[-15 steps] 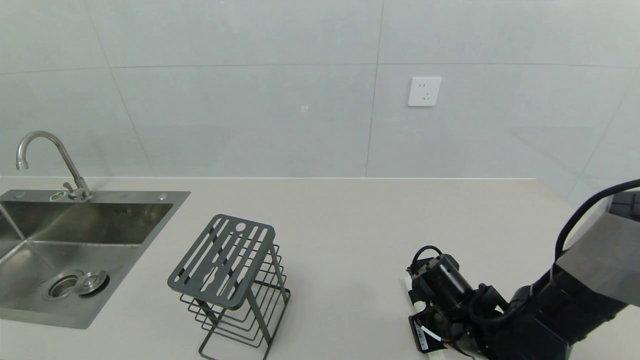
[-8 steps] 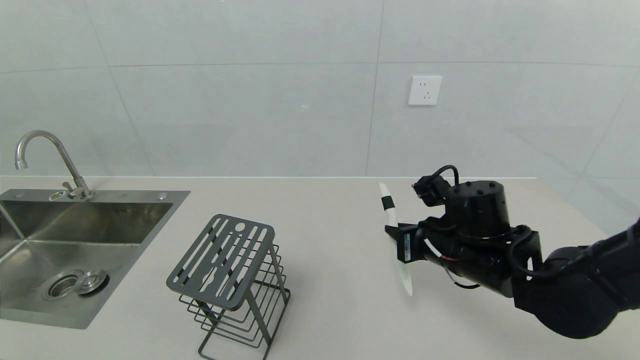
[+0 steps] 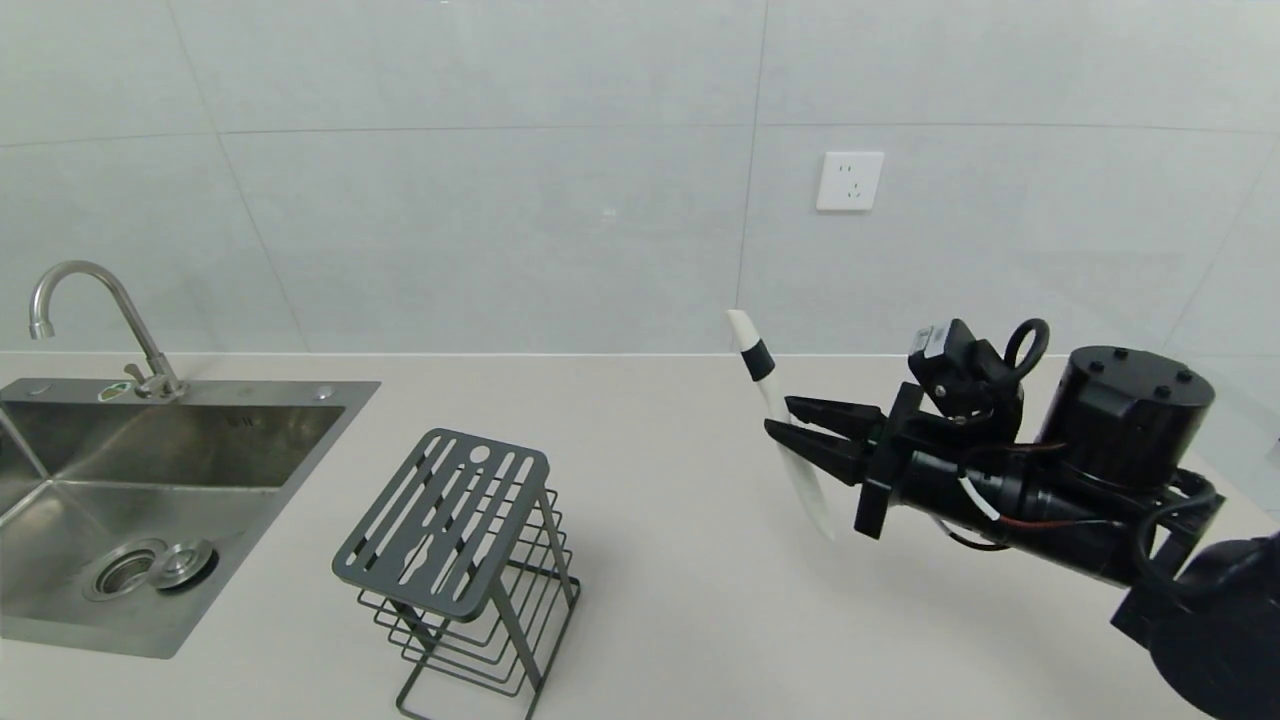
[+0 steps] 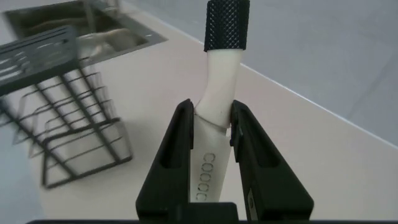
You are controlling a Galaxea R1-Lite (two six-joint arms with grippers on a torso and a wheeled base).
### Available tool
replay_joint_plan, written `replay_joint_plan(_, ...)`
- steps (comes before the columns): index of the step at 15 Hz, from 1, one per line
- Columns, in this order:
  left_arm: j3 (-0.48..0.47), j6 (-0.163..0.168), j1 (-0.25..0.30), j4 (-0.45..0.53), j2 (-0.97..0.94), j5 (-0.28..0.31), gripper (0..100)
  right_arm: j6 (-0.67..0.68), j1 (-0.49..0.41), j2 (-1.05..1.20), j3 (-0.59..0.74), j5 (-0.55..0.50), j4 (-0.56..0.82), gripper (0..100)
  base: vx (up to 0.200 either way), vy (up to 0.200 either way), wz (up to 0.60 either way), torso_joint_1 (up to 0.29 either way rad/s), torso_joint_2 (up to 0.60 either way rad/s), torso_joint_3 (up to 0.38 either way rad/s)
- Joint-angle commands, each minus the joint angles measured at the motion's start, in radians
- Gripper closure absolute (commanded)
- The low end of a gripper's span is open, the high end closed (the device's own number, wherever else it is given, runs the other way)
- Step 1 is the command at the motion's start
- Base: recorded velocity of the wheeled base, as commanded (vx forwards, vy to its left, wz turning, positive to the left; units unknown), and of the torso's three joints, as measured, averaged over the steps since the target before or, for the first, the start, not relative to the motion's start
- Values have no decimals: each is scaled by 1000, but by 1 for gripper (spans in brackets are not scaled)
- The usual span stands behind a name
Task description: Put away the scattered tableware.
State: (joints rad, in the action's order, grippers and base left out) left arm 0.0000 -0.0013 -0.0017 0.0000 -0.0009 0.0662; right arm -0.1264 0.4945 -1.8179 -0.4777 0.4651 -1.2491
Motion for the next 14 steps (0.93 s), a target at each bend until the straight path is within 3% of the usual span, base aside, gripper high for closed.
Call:
replay_joint_plan(1,0,1,0,-2,1,0,0,-21,-2,34,34,43,-9,100,0,0,0,0,0,0)
replay_joint_plan(2,0,3,0,-2,1,1,0,-75,-4,55,51,135,-10,100,0,0,0,0,0,0)
replay_joint_plan(4,0,14,0,0,1,6,0,-96,1,83,88,171,-12,100,0,0,0,0,0,0)
replay_joint_plan(5,0,55,0,-15,1,50,0,-98,1,106,108,173,-16,100,0,0,0,0,0,0)
replay_joint_plan(6,0,89,2,-193,1,78,0,-98,3,126,122,173,-30,100,0,0,0,0,0,0)
replay_joint_plan(7,-2,89,2,-325,1,89,0,-96,10,141,128,173,-33,100,0,0,0,0,0,0)
replay_joint_plan(8,-26,81,5,-388,12,152,0,-93,21,164,126,173,-35,100,0,0,0,0,0,0)
replay_joint_plan(9,-46,33,-1,-379,9,213,0,-91,30,175,134,173,-35,100,0,0,0,0,0,0)
replay_joint_plan(11,-123,-137,-6,-362,38,311,0,-87,72,189,149,171,-32,100,0,0,0,0,0,0)
replay_joint_plan(13,-204,-218,-14,-331,147,455,0,-82,78,193,148,181,-33,100,0,0,0,0,0,0)
replay_joint_plan(14,-212,-230,-18,-333,165,472,0,-79,79,193,146,185,-35,100,0,0,0,0,0,0)
